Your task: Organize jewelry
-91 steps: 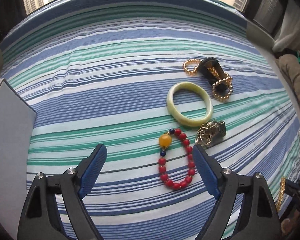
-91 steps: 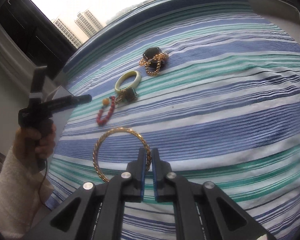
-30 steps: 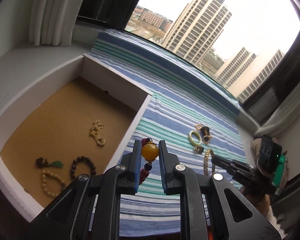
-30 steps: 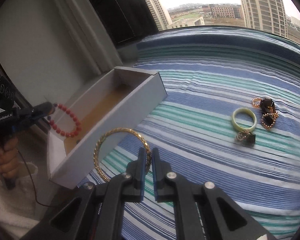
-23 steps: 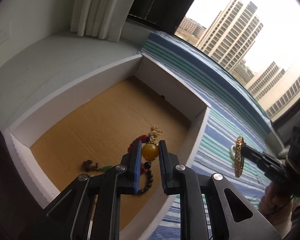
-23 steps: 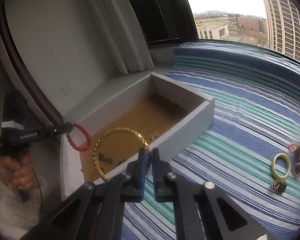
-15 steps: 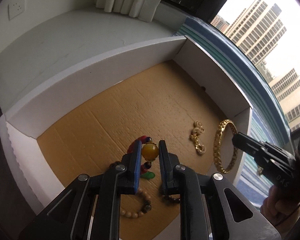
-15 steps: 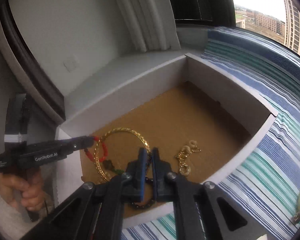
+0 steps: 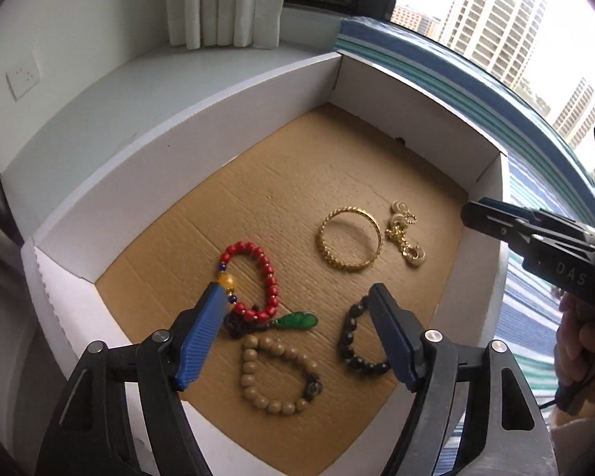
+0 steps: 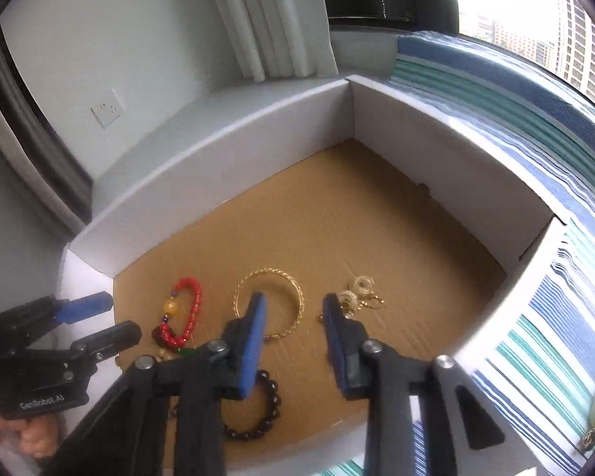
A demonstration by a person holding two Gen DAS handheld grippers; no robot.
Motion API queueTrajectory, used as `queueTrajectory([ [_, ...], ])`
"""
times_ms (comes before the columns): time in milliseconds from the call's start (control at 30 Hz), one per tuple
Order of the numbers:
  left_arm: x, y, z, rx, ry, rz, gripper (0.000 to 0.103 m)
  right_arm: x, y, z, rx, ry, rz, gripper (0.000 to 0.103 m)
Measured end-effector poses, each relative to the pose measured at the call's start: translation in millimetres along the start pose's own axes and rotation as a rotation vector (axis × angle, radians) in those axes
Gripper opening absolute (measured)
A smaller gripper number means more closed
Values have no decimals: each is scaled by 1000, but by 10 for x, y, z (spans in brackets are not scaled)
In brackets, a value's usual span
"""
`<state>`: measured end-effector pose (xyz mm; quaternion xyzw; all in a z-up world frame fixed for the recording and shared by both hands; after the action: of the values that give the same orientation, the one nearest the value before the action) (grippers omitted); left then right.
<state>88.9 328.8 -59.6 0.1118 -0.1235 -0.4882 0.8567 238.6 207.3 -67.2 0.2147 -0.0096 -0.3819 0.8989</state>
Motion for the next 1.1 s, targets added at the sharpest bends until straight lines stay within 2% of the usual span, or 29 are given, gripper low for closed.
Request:
queueTrajectory([
  [100, 172, -76, 131, 72, 53, -61, 81, 75, -271, 192, 38, -24, 19, 41],
  [133, 233, -92, 161, 93, 61, -81, 81, 99, -407, 242, 40, -29, 17, 45],
  [200, 354, -84, 145, 121, 88, -125, 82, 155, -727, 343, 51, -32, 6, 46],
  [300, 555, -99, -3, 106, 131, -190, 82, 273, -1257, 426, 55, -36, -24, 47],
  [433, 793, -207, -143, 61, 143, -262, 81, 484, -1900, 570, 74, -72, -93, 47],
  [533, 861, -264, -74, 105, 205, -288, 82, 699, -2334, 730, 97, -124, -158, 47],
  [633, 862, -302, -42, 122, 229, -279, 82, 957, -2708, 889, 120, -186, -243, 47],
  [767, 878, -362, -13, 118, 223, -273, 82, 1313, -3212, 1051, 132, -239, -373, 47],
  [933, 940, -455, 29, 126, 239, -275, 82, 1593, -3593, 1157, 153, -294, -493, 47],
  [1100, 945, -444, 54, 123, 235, -251, 83, 1697, -3848, 1223, 173, -321, -550, 47],
])
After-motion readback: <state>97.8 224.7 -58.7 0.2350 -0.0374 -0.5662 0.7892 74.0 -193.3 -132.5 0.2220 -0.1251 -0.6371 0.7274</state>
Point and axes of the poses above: each gripper's, at about its wrist camera, not at the fingertips, and z roughly against the way its jaws point, x to its right, y to its top, the point moved 6 cm from there along -z, roughly the way its jaws point, and after that the axes turned 14 degrees about -x, right-handed, at the moved point
